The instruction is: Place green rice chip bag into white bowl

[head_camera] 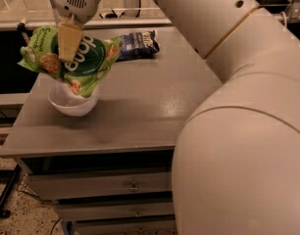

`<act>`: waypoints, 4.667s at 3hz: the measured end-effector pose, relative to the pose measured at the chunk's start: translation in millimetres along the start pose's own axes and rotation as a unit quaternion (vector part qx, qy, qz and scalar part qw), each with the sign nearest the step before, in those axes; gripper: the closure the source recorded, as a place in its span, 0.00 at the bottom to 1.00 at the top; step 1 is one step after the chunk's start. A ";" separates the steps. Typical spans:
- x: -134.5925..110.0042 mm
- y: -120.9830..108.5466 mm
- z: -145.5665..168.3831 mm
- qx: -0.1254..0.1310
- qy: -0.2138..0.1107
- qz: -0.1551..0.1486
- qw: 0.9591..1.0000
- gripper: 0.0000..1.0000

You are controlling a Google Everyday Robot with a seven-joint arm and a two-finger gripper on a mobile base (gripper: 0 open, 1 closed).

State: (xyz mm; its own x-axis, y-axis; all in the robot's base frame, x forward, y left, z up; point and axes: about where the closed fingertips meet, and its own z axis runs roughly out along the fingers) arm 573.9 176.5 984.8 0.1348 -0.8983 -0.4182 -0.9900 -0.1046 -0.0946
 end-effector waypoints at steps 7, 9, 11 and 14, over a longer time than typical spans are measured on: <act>-14.1 15.9 39.0 -0.075 -0.003 -0.014 0.997 1.00; -1.7 10.5 39.5 -0.072 0.007 0.001 0.997 1.00; 4.1 10.8 41.2 -0.071 0.013 0.010 0.997 1.00; 6.0 4.4 49.8 -0.068 0.006 0.026 0.997 0.52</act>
Offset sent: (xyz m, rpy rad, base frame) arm -0.0291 0.0208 -0.0212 -0.0384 0.1114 0.1075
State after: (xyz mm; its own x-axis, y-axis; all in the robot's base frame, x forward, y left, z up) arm 572.4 191.9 936.9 0.0826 -0.9086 -0.4094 -0.9923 -0.1130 0.0504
